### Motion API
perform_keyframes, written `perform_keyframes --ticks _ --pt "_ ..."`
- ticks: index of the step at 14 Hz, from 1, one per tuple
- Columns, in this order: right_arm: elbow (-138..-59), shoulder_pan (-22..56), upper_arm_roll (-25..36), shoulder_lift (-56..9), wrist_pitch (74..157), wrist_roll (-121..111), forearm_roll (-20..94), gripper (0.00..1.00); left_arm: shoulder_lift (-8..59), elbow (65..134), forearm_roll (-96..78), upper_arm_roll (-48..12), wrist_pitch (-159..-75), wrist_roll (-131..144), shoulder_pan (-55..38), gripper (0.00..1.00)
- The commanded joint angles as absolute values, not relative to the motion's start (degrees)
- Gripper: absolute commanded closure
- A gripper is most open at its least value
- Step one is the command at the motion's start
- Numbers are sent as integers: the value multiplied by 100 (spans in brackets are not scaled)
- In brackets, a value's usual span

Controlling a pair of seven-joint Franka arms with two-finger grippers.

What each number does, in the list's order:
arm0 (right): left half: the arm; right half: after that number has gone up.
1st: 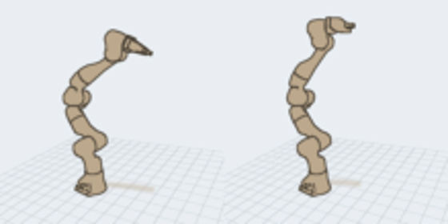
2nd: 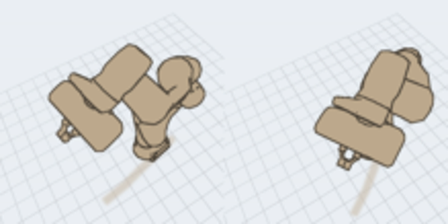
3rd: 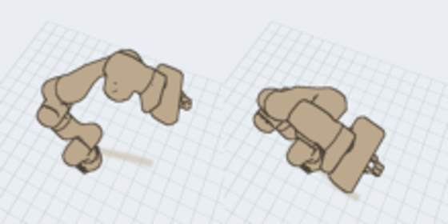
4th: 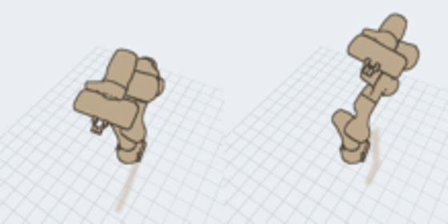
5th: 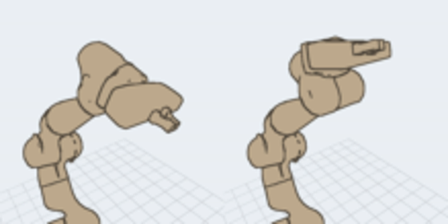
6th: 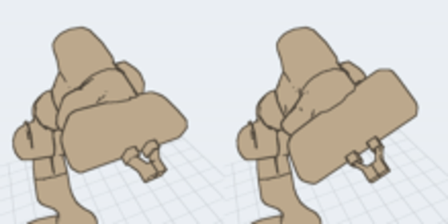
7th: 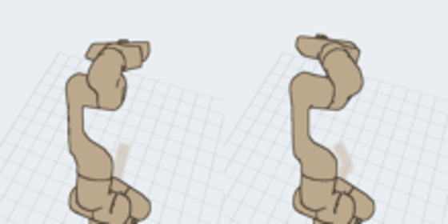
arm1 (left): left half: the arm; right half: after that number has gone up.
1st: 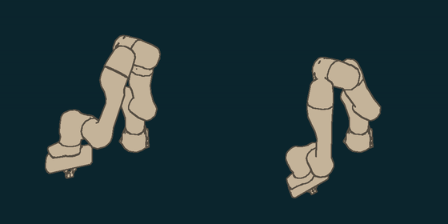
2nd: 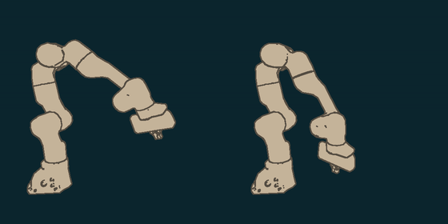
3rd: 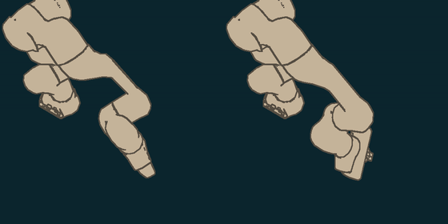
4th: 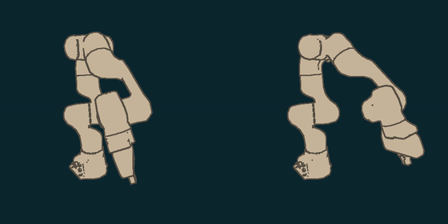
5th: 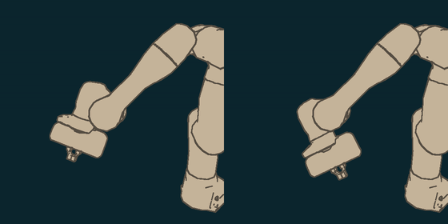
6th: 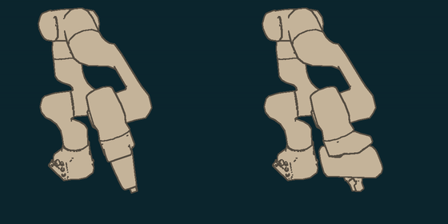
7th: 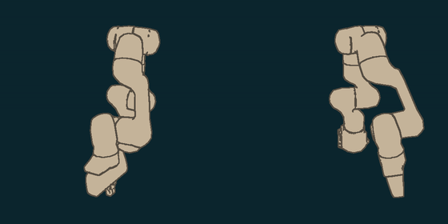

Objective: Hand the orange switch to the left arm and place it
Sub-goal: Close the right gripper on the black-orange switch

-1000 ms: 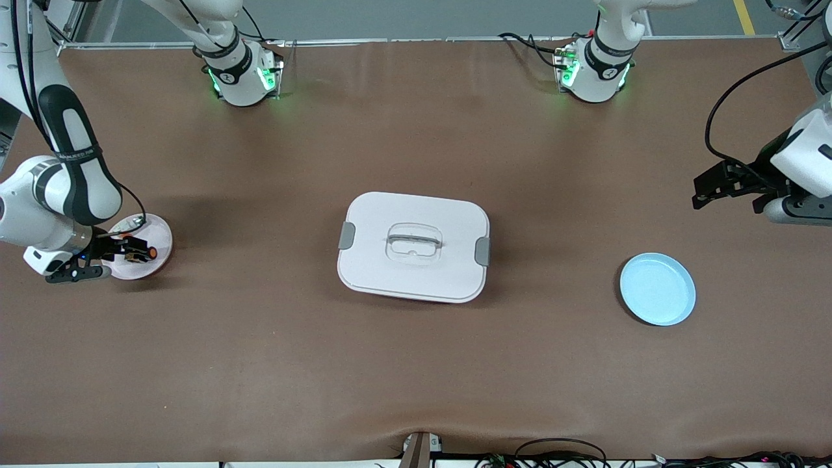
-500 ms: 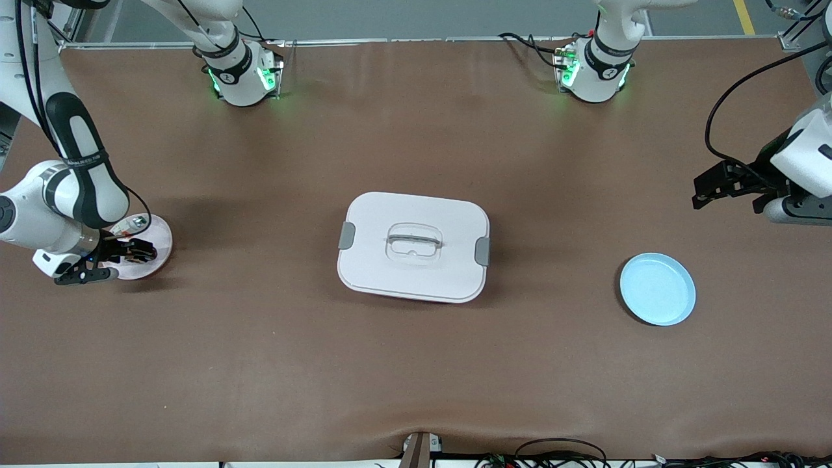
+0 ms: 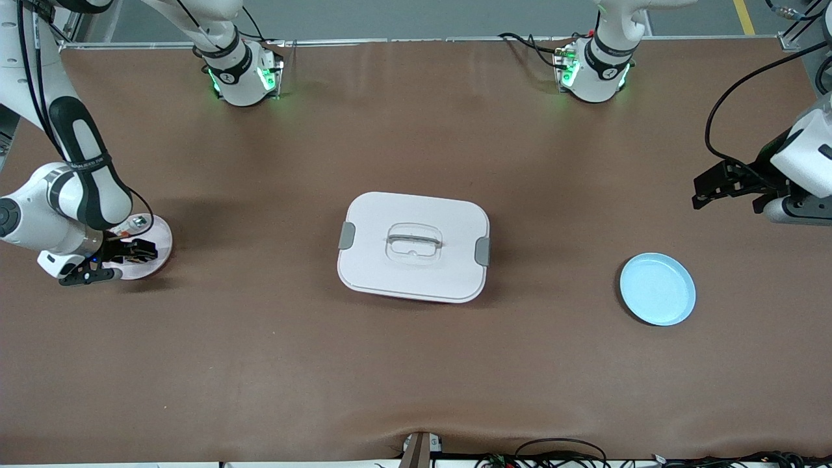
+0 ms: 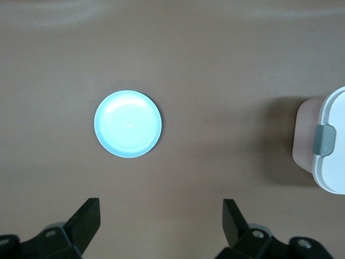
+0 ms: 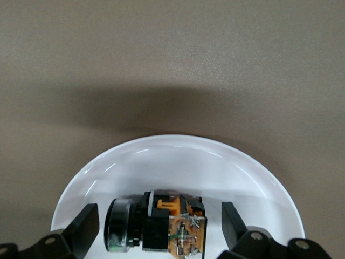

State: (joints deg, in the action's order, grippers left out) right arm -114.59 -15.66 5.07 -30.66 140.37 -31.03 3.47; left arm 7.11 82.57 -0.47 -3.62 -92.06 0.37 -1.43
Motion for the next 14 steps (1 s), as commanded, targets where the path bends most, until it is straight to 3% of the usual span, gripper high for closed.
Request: perform_keyframes --ticks 1,14 --pt "-11382 -1617 475 -3120 13983 -3234 431 0 650 8244 -53 -369 -9141 0 -123 0" --pt "-11408 -1617 483 -3129 13931 -3182 431 1 650 8244 -53 -369 -9141 0 -123 0"
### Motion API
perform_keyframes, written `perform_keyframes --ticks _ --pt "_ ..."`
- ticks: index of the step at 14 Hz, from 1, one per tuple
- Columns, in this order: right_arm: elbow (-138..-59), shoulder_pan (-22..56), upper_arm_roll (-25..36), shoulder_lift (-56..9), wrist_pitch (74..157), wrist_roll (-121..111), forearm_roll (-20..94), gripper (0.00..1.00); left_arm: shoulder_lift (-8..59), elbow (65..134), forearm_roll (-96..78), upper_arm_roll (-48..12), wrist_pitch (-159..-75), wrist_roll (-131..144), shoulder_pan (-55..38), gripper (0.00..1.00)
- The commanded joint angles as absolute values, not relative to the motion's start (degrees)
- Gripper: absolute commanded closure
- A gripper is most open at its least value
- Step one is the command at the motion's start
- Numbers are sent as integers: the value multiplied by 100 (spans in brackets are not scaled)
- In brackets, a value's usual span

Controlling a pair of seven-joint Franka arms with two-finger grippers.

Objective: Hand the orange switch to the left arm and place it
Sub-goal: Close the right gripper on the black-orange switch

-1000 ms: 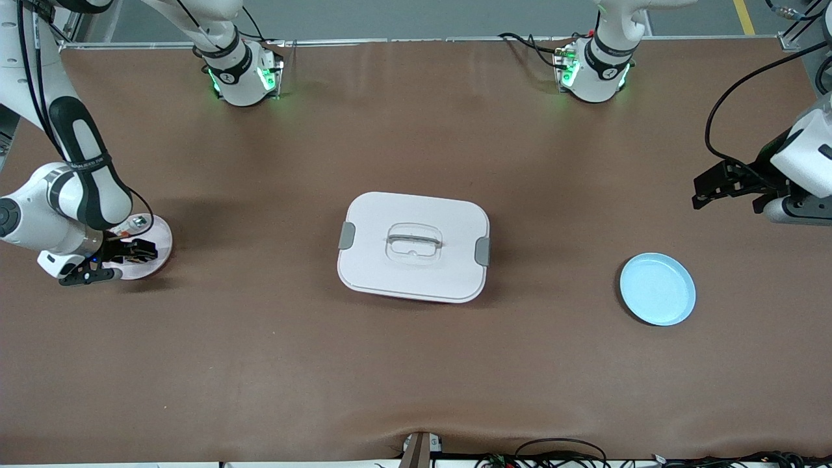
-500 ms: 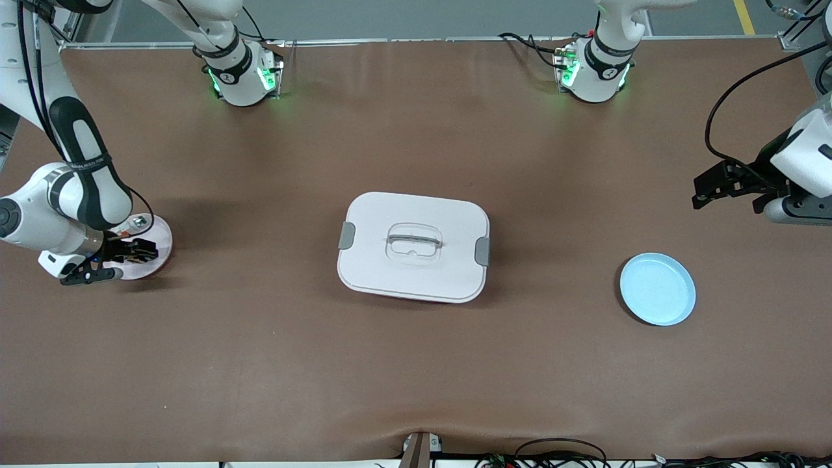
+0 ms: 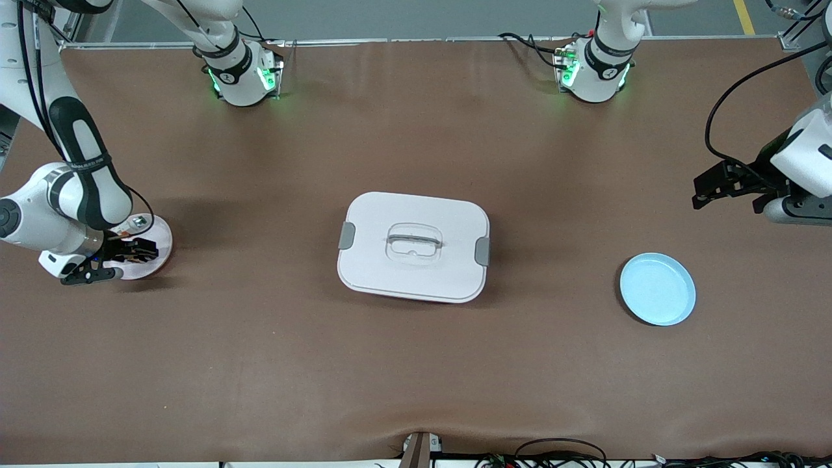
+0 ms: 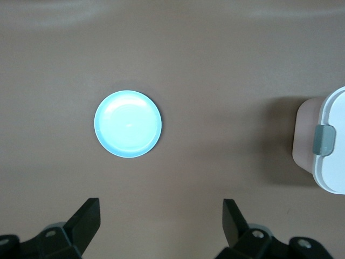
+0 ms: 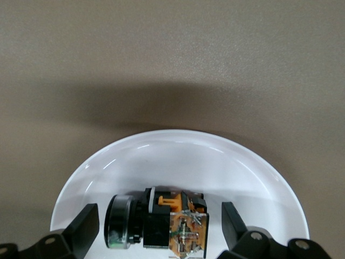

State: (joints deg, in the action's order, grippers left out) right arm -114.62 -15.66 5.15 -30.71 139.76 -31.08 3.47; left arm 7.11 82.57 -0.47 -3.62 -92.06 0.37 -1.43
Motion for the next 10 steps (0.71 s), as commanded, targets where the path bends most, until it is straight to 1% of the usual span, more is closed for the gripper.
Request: perform_keyframes --ticks 1,2,3,5,6,10 --pt "-11408 -1626 483 -3129 13922 -3199 431 5 650 8253 -53 -369 -9141 0 -123 0" --pt "-11400 -1635 483 -3129 13896 -3217 431 16 650 8244 -53 -369 -9141 0 -123 0" --pt "-11399 -1635 483 -3129 13878 -3217 431 33 650 8244 -53 -369 -9141 0 -123 0" --pt "-11391 -1635 483 -3129 13843 -3191 431 80 650 8244 -53 -369 -9141 0 -123 0" --pt "-11382 -1635 483 -3129 13808 -3190 431 100 650 8244 -53 -369 -9141 0 -123 0" --pt "-11338 -1617 483 -3120 13764 -3155 431 100 650 8244 -61 -378 -9141 -9 -123 0"
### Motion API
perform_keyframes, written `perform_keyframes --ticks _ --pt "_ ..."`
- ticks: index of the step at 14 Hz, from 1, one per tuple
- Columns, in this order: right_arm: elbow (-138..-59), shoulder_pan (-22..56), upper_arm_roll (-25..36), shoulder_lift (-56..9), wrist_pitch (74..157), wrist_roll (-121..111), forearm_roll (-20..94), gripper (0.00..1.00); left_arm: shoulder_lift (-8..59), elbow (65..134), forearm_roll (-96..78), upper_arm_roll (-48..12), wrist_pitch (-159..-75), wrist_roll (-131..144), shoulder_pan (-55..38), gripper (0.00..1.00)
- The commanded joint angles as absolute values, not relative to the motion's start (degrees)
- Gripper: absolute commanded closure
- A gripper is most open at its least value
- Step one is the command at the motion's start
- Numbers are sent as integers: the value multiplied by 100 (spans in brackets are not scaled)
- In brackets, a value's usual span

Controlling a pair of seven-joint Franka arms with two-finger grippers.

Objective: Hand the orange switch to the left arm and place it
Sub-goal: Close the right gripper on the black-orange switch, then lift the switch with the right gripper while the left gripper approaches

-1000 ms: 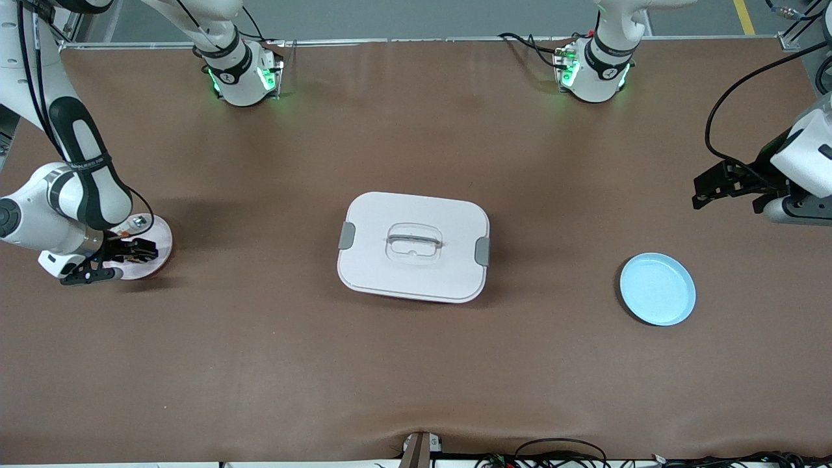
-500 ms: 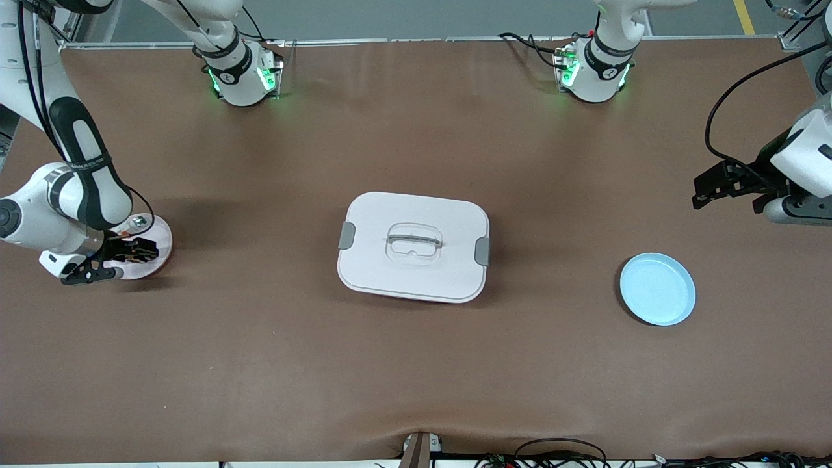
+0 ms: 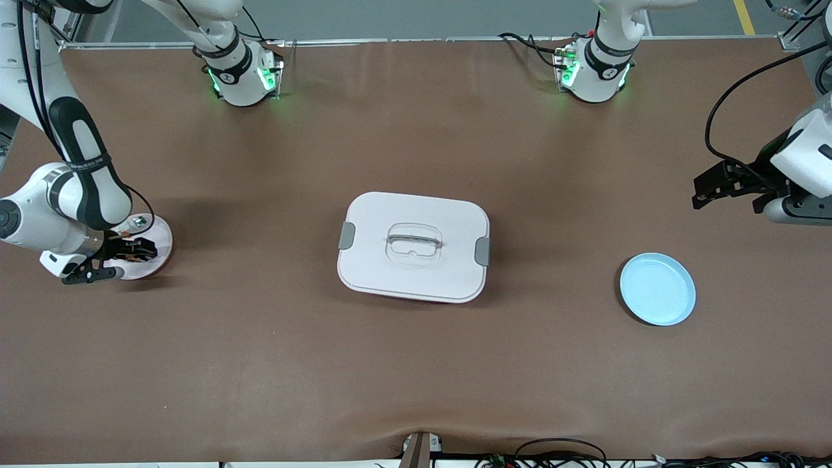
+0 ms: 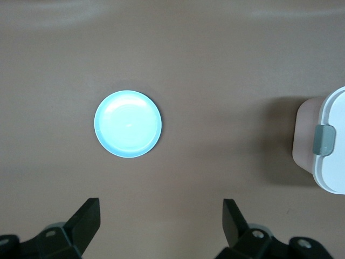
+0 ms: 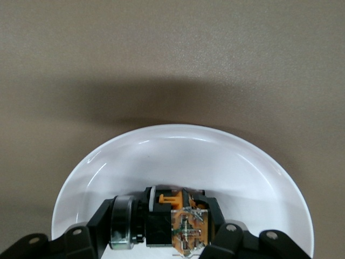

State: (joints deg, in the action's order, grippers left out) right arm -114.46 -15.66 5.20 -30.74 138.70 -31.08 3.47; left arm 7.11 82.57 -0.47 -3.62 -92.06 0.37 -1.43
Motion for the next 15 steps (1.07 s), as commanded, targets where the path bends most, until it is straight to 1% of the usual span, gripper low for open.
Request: perform_keyframes --ticks 1,3,6,9,12,15 --pt "-11294 -1608 483 -3120 13642 -3147 431 100 650 8244 -79 -387 -9141 0 -123 0" --pt "-11137 -1582 483 -3094 13256 -3085 431 100 642 8157 -166 -387 -9141 -18 -123 0" --pt "-10636 -1573 483 -3085 12492 -3050 431 100 642 7990 -666 -396 -9141 -9 -132 0" --pt "-10275 -1538 483 -3050 11981 -2936 431 100 642 7989 -1202 -404 -9167 -9 -132 0" --pt "-10222 -1415 483 -2901 11655 -2647 431 100 668 7980 -2141 -326 -9185 0 -97 0" --pt "-10222 -1249 483 -2708 11339 -2243 431 100 755 7980 -2618 -316 -9289 9 -132 0"
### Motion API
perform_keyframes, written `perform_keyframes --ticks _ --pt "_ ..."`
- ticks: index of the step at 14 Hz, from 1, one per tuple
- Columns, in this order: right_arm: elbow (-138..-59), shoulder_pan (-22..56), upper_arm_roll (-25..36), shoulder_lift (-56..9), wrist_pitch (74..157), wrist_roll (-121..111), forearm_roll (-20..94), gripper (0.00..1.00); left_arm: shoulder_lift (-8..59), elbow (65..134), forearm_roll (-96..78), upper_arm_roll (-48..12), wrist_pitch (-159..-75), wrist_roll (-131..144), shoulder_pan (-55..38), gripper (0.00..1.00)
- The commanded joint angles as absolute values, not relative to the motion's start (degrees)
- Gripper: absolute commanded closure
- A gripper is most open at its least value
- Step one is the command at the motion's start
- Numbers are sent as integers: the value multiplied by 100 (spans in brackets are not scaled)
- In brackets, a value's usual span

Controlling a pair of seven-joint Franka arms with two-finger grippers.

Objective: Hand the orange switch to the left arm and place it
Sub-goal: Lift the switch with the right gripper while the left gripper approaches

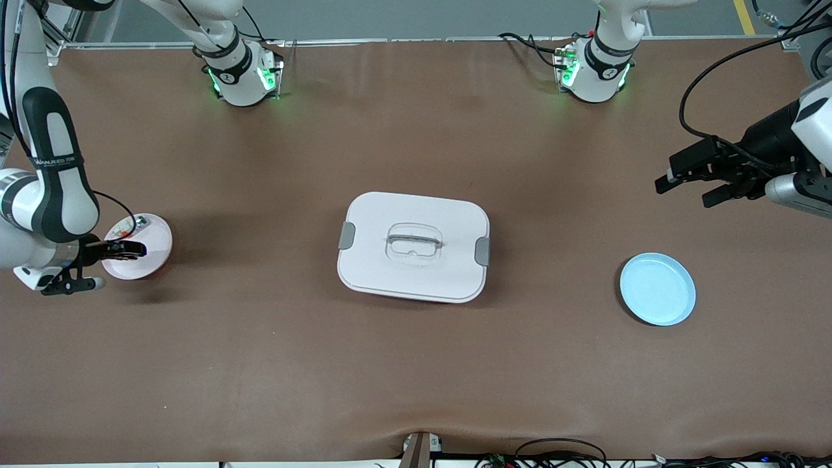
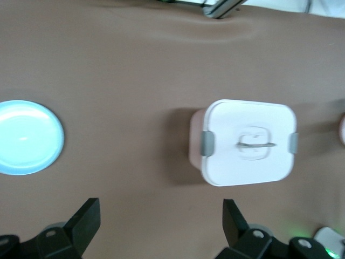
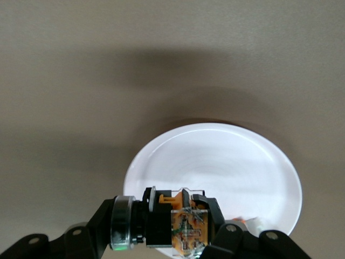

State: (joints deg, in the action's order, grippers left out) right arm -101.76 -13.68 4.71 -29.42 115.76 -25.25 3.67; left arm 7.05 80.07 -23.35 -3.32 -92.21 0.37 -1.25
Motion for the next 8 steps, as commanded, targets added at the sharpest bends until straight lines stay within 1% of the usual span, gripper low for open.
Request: perform_keyframes --ticks 1,6,8 --pt "-10222 -1187 483 -2655 11268 -2128 431 100 799 7980 -2802 -343 -9334 17 -167 0" --pt "-10222 -950 475 -2435 10890 -1469 439 100 1159 7998 -3812 -369 -9562 53 -237 0" --pt "-10230 -862 466 -2330 10689 -1127 535 100 1187 8024 -3920 -369 -9833 62 -499 0"
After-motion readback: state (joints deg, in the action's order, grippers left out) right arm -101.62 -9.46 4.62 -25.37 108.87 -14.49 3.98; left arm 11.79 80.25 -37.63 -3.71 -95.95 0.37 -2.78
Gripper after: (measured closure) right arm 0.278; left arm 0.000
